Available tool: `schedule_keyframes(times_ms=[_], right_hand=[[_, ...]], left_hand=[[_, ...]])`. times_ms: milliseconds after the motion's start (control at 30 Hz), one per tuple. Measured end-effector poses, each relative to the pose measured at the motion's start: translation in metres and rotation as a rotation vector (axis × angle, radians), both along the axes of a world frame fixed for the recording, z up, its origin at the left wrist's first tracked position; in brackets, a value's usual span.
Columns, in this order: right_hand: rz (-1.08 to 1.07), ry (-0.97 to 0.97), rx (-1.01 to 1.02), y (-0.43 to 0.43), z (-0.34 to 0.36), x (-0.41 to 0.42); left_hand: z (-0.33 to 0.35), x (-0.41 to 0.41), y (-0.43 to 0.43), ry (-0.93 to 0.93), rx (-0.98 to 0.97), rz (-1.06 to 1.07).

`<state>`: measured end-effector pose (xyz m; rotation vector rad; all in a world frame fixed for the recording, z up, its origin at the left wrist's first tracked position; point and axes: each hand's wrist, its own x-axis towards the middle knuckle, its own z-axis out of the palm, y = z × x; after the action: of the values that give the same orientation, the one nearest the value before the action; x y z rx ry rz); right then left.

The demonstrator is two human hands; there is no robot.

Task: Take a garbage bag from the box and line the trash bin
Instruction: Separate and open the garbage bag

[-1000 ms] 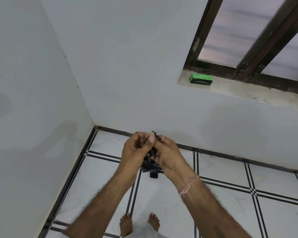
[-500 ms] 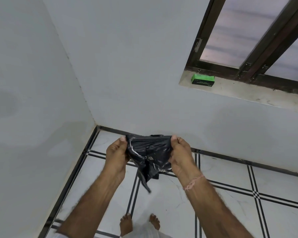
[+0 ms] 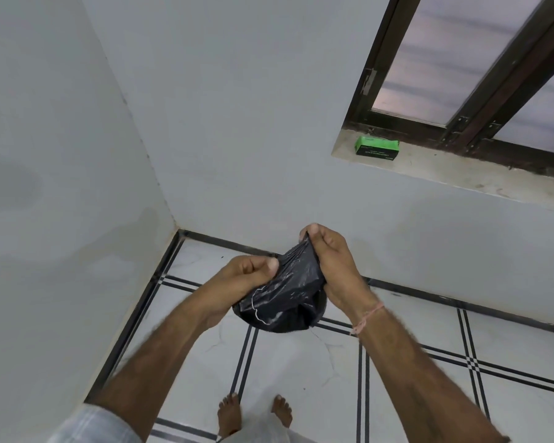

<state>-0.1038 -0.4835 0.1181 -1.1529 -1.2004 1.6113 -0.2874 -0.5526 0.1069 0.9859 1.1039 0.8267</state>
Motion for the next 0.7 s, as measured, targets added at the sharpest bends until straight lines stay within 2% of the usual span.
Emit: schedule_keyframes(times_ms=[100,167,233,267,300,333,400,500,700], right_hand=[[0.045,-0.032,0.029,0.006,0.001,0.005],[0.027,-0.207,0.108,0.011,-0.003,0.007],[-0.131,-0.456,0.218,0.007,-0.005,0.008],[-0.245,-0.481,0.228,-0.001,-0.004,0.009],[-0.287,-0.409,0.191,-0.012,-0.002,0.008],[-0.237,-0.266,0.101,-0.024,-0.001,0.004],[-0.038,-0.049,-0.168,-0.047,0.0,-0.006],[-0.011,0.034,-0.319,-0.053,-0.003,-0.012],[-0.158,0.168,-0.524,-0.041,-0.011,-0.01]], left_hand=[[0.002,0.008,-0.003,-0.138,-0.056,0.088],[0.002,0.016,-0.005,-0.193,-0.076,0.191],[-0.001,0.026,-0.005,-0.214,-0.08,0.338],[-0.003,0.03,-0.006,-0.23,-0.084,0.405],[-0.004,0.035,-0.006,-0.255,-0.094,0.453],[-0.005,0.038,-0.007,-0.291,-0.108,0.487],[-0.003,0.042,-0.007,-0.351,-0.139,0.501],[-0.003,0.044,-0.011,-0.423,-0.18,0.491],[-0.014,0.042,-0.01,-0.49,-0.231,0.559]])
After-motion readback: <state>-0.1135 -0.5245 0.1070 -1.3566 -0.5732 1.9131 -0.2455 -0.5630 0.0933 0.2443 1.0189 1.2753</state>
